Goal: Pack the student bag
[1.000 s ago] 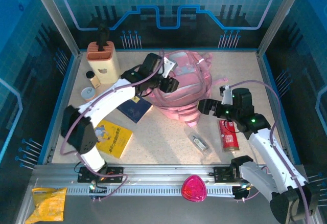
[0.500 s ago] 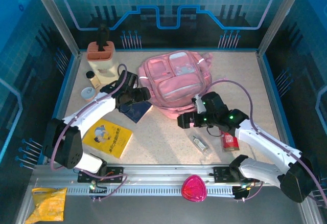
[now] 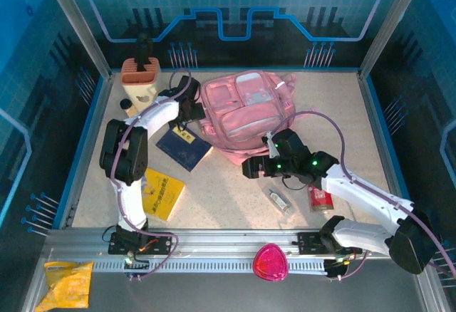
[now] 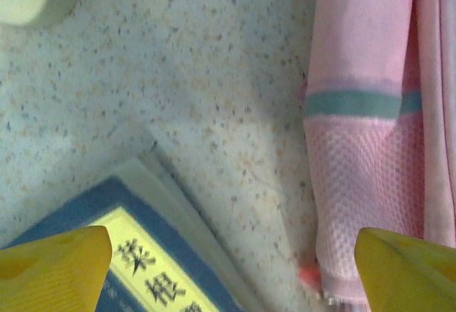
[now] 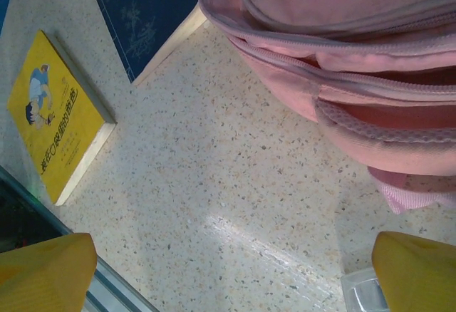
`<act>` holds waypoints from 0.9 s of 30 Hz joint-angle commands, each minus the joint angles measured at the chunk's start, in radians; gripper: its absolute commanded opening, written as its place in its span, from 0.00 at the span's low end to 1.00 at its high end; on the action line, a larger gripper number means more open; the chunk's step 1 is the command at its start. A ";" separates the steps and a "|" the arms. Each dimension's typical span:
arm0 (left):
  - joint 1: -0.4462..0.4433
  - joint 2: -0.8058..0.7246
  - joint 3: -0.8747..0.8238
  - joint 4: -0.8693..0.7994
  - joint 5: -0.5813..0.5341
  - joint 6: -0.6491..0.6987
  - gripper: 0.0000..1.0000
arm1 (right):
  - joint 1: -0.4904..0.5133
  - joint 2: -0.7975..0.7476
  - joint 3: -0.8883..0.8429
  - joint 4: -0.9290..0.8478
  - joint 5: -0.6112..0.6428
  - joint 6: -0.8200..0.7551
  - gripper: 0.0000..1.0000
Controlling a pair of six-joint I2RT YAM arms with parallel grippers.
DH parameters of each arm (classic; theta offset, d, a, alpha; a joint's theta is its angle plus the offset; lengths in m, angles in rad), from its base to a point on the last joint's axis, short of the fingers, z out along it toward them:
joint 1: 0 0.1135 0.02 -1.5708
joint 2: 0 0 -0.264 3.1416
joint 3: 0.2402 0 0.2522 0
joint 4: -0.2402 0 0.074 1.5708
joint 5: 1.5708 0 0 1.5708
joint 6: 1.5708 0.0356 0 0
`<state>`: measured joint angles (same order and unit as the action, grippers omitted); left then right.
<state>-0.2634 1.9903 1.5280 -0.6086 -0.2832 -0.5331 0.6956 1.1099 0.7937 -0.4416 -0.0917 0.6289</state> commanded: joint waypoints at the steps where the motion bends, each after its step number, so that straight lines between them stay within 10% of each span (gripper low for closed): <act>1: 0.030 0.053 0.073 -0.082 -0.043 0.038 0.89 | 0.014 -0.031 0.008 -0.011 0.031 0.017 1.00; 27: 0.041 0.050 -0.055 -0.073 0.051 -0.004 0.79 | 0.014 -0.002 0.004 0.017 0.040 0.041 1.00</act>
<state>-0.2134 2.0827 1.5127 -0.6685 -0.2909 -0.5251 0.6956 1.1065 0.7937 -0.4381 -0.0635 0.6552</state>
